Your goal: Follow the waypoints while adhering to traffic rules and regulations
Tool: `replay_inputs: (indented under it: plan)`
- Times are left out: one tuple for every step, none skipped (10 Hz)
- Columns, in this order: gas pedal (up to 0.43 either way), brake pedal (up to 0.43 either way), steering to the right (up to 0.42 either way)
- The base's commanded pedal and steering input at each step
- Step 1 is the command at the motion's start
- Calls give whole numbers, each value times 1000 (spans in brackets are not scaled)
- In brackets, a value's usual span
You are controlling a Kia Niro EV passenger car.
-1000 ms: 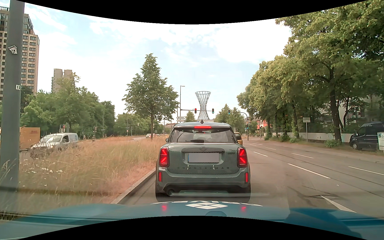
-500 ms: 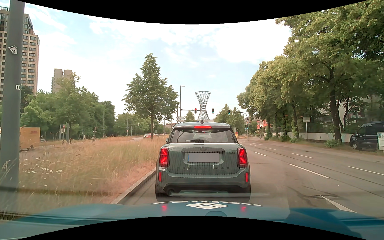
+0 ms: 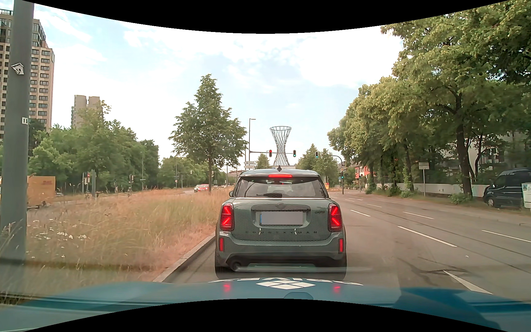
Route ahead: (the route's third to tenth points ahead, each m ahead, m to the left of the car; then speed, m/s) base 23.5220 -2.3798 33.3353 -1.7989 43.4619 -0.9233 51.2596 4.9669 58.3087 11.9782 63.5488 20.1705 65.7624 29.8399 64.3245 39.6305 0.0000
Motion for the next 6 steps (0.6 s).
replay_inputs:
  plan:
    - [0, 244, 1]
    - [0, 244, 1]
    - [0, 244, 1]
    - [0, 244, 1]
    - [0, 244, 1]
    - [0, 244, 1]
